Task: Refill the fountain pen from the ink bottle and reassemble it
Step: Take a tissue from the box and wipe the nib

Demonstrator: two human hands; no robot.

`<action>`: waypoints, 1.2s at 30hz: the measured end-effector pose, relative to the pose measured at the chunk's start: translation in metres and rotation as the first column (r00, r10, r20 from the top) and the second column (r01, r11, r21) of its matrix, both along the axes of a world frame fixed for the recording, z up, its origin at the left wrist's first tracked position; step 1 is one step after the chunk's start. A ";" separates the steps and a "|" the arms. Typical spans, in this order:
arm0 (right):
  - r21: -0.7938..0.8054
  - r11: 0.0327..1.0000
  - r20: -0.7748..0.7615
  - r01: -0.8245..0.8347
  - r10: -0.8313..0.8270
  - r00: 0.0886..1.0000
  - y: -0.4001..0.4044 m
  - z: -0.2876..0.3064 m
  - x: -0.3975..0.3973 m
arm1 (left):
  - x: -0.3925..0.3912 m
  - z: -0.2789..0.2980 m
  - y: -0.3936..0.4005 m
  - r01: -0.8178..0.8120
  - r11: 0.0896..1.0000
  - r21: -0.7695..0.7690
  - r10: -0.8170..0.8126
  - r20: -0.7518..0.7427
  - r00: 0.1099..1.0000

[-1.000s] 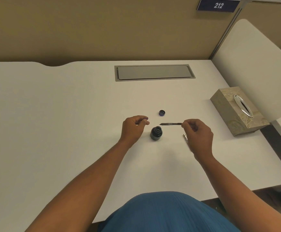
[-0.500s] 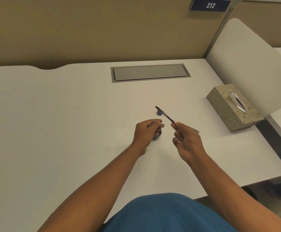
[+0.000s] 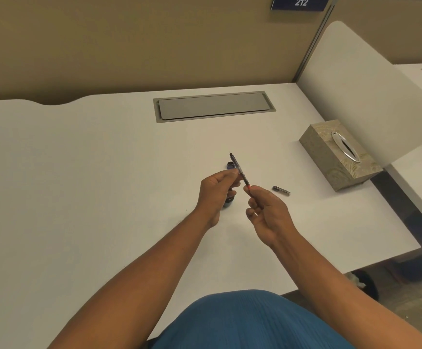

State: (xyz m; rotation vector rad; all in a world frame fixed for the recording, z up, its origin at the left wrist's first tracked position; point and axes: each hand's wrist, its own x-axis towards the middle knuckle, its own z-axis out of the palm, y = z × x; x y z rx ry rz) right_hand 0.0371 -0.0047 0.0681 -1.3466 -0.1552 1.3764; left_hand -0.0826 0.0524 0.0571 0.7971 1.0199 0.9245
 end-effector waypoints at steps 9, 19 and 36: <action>-0.025 0.996 0.160 -0.089 0.092 0.983 0.005 -0.003 0.015 | 0.013 -0.004 0.008 -0.018 1.000 -0.023 0.017 -0.046 0.999; -0.056 0.968 0.216 -0.245 0.251 0.943 0.023 -0.009 0.073 | 0.057 0.000 0.019 -0.095 0.994 -0.055 0.090 -0.091 0.992; -0.049 0.925 0.356 -0.377 0.369 0.859 0.045 0.002 0.156 | 0.102 -0.013 0.023 -0.199 0.972 -0.125 0.197 -0.031 0.980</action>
